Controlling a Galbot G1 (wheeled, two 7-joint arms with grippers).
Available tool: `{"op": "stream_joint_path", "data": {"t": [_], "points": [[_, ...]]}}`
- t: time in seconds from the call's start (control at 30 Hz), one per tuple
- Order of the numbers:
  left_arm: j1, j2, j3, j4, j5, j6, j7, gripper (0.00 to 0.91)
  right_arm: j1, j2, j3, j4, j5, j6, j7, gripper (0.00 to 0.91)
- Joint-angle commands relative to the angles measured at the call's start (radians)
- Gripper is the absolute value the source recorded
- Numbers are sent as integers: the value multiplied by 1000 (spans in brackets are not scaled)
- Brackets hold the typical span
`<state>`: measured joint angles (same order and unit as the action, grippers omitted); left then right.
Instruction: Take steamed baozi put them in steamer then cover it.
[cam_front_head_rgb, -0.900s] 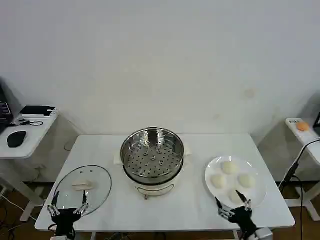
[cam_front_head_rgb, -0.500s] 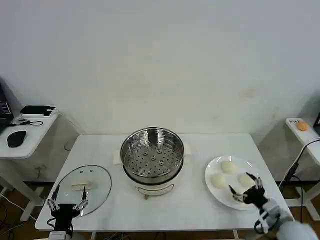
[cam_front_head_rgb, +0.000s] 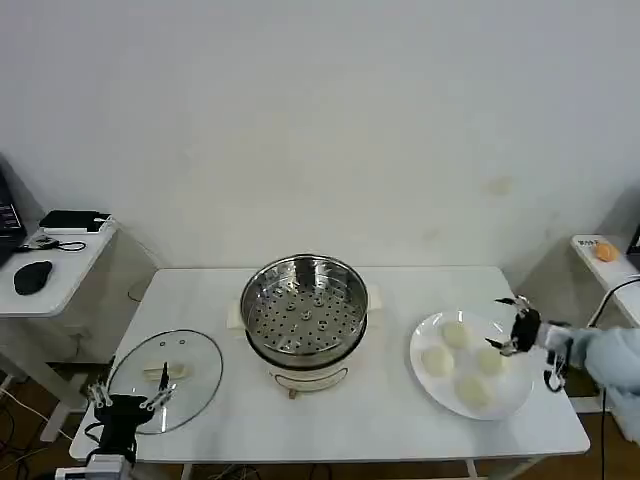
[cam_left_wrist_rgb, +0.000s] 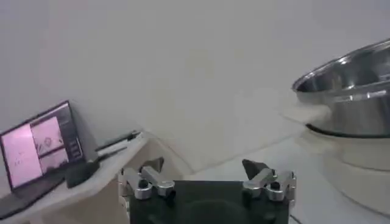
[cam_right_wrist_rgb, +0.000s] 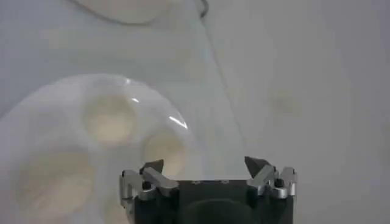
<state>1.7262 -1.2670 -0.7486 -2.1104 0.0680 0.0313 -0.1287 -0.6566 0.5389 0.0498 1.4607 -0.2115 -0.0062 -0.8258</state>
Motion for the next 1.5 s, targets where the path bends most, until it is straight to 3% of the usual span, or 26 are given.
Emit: {"op": "stream_joint_path", "data": {"t": [0.03,0.2,0.37,0.43,0.6,0.8,1.07,1.23,1.37,1.5], "points": [[-1,12,-37,-27,7,3,13,907,481,-31,-467,-227,-15,157,-136,907],[-4,12,-50,-39,9,4,14,907,559,67,-605,-329,-50,142,-146,907],[-7,-1,-43,-37,17,4,17,907,572,86,-696,-336,35,63,-221,907],[-6,-6,-39,-35,18,3,19,907,574,89,-722,-326,54,48,-218,907],[-4,-13,-36,-39,24,3,22,907,558,109,-730,-332,60,20,-204,907],[-2,-14,-42,-46,27,2,24,907,551,163,-719,-382,21,-4,-150,907],[-3,-11,-47,-42,28,1,25,907,550,233,-718,-460,-6,-17,-132,907],[-4,-8,-49,-42,28,1,25,907,545,250,-718,-480,-27,-23,-131,846],[-4,-6,-50,-43,27,0,24,907,543,256,-717,-495,-33,-28,-126,705],[-5,-6,-50,-45,28,-1,23,907,541,259,-714,-495,-33,-36,-120,685]]}}
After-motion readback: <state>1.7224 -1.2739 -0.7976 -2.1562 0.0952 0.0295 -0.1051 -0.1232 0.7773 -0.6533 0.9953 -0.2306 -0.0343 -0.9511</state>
